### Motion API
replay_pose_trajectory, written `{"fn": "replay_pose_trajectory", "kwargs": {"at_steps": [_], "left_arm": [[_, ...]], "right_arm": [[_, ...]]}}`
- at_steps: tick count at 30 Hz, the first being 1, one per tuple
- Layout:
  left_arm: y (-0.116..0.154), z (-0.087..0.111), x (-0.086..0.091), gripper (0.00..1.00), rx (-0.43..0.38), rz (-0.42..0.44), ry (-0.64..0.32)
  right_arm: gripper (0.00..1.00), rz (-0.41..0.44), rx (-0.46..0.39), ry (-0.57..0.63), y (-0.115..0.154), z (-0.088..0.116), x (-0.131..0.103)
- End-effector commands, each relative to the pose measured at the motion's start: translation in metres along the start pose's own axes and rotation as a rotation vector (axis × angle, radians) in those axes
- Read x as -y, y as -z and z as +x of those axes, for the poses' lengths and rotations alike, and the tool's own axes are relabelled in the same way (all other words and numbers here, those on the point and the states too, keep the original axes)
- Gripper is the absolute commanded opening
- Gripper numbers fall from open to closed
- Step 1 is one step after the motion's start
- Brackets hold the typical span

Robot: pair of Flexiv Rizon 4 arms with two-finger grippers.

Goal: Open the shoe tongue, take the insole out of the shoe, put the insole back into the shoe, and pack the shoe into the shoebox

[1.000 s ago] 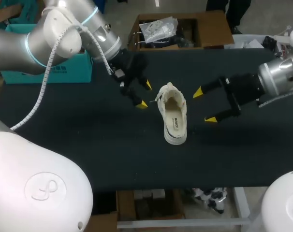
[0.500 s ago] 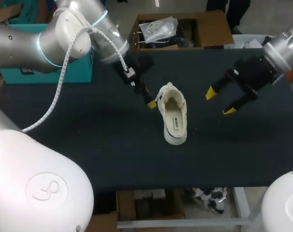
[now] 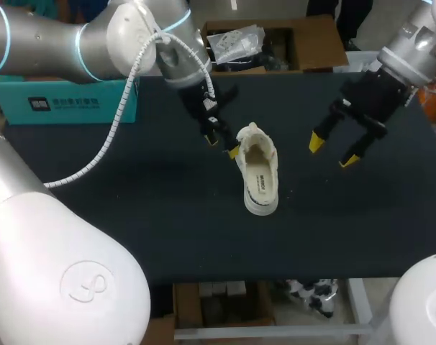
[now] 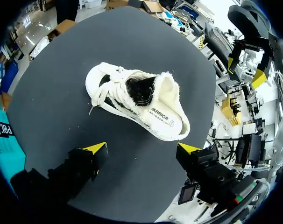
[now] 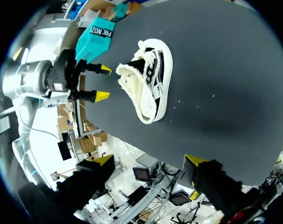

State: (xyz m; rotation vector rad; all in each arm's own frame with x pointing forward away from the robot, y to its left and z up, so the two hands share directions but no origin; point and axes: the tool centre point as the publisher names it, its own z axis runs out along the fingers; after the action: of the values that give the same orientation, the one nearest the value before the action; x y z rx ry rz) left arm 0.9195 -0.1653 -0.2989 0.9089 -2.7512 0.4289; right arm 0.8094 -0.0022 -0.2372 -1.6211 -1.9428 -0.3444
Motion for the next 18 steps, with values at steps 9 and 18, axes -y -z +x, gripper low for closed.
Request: {"fn": "replay_pose_trajectory", "kwargs": {"at_steps": [9, 18], "left_arm": [[-0.042, 0.010, 0.035, 1.00, -0.081, -0.058, 0.480], [-0.052, 0.021, 0.038, 1.00, -0.006, -0.120, 0.646]], "right_arm": [[1.00, 0.024, 0.173, 0.347, 0.023, -0.041, 0.011], [1.00, 0.087, 0.356, 0.540, 0.035, -0.052, 0.018]]}}
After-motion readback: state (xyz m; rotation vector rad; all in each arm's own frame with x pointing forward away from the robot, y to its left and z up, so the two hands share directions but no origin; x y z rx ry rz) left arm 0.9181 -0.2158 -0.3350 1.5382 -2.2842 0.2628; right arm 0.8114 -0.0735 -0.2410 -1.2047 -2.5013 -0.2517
